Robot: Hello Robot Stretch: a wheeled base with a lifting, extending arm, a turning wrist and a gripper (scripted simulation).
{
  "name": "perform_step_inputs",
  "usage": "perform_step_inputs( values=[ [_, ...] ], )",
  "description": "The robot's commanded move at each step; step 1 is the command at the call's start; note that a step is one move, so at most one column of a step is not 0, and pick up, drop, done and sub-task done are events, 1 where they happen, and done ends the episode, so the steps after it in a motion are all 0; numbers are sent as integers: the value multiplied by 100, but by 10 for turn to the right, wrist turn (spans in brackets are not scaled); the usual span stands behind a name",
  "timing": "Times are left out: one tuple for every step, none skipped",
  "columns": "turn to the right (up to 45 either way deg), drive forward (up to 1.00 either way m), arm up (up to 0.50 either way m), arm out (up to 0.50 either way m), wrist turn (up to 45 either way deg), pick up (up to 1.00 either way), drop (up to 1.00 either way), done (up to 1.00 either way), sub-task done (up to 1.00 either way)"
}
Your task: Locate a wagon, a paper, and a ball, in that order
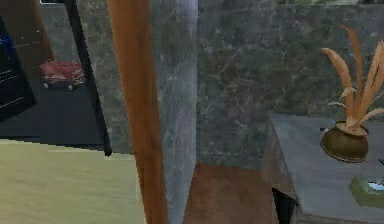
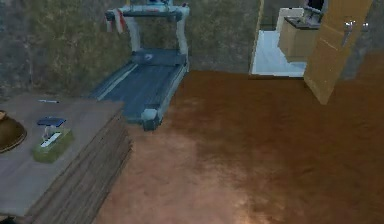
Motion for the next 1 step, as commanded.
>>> perform_step_inputs(
  values=[
    [0, 20, 0, 0, 0, 0, 0, 0, 0]
  ],
)
